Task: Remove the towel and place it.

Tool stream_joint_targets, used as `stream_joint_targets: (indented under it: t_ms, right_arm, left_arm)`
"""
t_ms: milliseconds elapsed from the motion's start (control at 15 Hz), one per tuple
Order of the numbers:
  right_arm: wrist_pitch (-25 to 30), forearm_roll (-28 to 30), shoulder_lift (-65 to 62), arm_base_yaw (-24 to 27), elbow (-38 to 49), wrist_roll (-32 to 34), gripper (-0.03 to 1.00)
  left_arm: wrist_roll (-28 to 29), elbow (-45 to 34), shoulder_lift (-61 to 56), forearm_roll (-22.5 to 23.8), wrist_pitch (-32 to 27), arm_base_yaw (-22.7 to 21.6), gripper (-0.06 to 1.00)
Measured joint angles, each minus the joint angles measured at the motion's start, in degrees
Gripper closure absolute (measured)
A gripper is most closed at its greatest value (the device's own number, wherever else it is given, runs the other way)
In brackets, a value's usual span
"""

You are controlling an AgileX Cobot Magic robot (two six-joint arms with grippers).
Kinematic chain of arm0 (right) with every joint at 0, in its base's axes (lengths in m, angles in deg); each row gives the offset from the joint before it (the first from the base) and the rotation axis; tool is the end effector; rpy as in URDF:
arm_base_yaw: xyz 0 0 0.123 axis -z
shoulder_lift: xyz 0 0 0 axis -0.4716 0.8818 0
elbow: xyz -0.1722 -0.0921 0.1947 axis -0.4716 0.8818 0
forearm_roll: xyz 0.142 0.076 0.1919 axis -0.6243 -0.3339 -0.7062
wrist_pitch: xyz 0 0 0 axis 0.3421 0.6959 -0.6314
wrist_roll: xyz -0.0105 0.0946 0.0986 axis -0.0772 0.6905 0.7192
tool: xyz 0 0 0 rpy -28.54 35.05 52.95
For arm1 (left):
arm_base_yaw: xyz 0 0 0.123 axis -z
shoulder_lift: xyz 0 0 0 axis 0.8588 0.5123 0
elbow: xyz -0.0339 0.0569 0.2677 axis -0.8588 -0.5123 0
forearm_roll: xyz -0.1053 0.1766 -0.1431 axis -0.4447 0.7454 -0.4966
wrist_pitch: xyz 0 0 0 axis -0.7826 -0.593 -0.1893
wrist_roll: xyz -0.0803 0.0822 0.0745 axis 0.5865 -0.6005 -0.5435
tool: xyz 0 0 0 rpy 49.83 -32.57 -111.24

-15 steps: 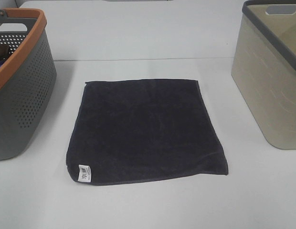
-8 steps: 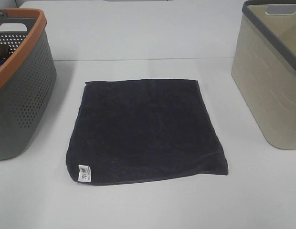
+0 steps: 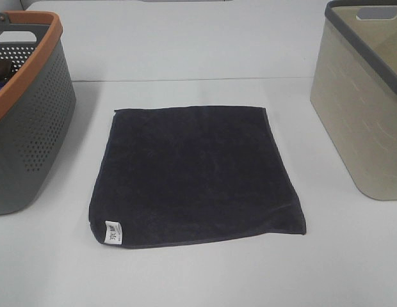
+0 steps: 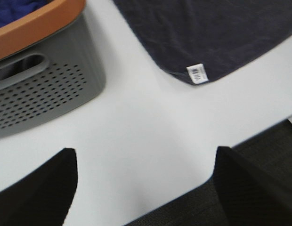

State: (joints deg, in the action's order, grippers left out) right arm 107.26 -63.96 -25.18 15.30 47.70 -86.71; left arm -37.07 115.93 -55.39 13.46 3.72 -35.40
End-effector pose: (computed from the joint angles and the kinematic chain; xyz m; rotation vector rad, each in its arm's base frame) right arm 0.0677 0.0173 0.2463 -0.3719 2.2129 0.0804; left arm 0.0676 -0.0277 0.2444 0.4675 2.2136 -0.2030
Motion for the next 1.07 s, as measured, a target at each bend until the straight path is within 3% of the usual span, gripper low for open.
stream_joint_targets:
  t_ms: [200,400,667,1067]
  right_arm:
    - [0.06,0.0,-2.23,8.54,0.0,0.0,0.24]
    - [0.06,0.0,-8.02,10.54,0.0,0.0,0.24]
    - [0.11,-0.06,-11.92,10.54,0.11,0.0,0.24]
    - [0.11,-0.06,-12.09,10.54,0.17,0.0,0.24]
  left_arm:
    - [0.0,0.0,-0.17,0.0,0.0,-14.09,0.19]
    - [0.0,0.0,-4.13,0.0,0.0,-22.0,0.19]
    - [0.0,0.0,-12.55,0.0,0.0,-23.2,0.19]
    - [0.0,0.0,-12.95,0.0,0.0,-23.2,0.19]
